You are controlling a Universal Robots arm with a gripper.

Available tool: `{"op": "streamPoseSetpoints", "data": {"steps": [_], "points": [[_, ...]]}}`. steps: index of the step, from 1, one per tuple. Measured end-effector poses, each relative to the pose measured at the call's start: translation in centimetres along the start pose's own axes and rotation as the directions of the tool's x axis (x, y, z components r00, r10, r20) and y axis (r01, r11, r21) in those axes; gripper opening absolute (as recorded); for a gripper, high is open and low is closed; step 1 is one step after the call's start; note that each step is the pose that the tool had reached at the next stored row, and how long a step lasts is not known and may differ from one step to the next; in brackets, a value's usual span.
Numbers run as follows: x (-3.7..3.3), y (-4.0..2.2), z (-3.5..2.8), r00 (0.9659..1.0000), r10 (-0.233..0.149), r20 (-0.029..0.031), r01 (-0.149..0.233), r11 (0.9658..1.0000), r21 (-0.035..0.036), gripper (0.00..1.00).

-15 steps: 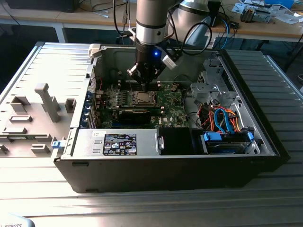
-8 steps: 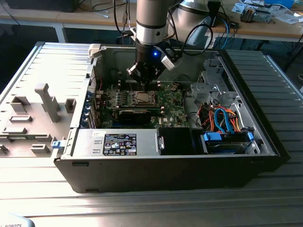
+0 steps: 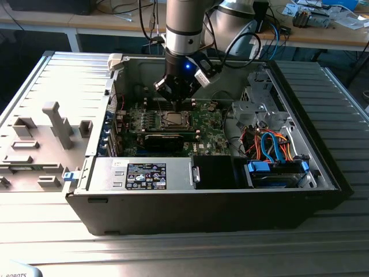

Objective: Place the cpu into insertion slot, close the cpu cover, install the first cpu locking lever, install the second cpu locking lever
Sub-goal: 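Install the first cpu locking lever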

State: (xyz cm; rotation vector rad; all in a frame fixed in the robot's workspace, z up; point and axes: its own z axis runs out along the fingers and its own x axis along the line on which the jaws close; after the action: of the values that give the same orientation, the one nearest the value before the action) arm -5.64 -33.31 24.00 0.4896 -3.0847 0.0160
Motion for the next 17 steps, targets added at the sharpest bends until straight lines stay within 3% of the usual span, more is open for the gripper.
{"op": "streamPoseSetpoints", "data": {"steps": [2,3,6,17], "points": [[0.0,0.0,0.01,0.9998,0.017,-0.0002,-0.017,0.9998,-0.0004,0.11],[0.0,0.0,0.05,0.9969,0.079,-0.0006,-0.079,0.9969,-0.0015,0.11],[0.0,0.0,0.07,0.9855,0.17,-0.0015,-0.17,0.9855,-0.0033,0.11],[0.0,0.0,-0.09,0.9854,0.17,-0.0016,-0.17,0.9854,-0.0026,0.11]]}}
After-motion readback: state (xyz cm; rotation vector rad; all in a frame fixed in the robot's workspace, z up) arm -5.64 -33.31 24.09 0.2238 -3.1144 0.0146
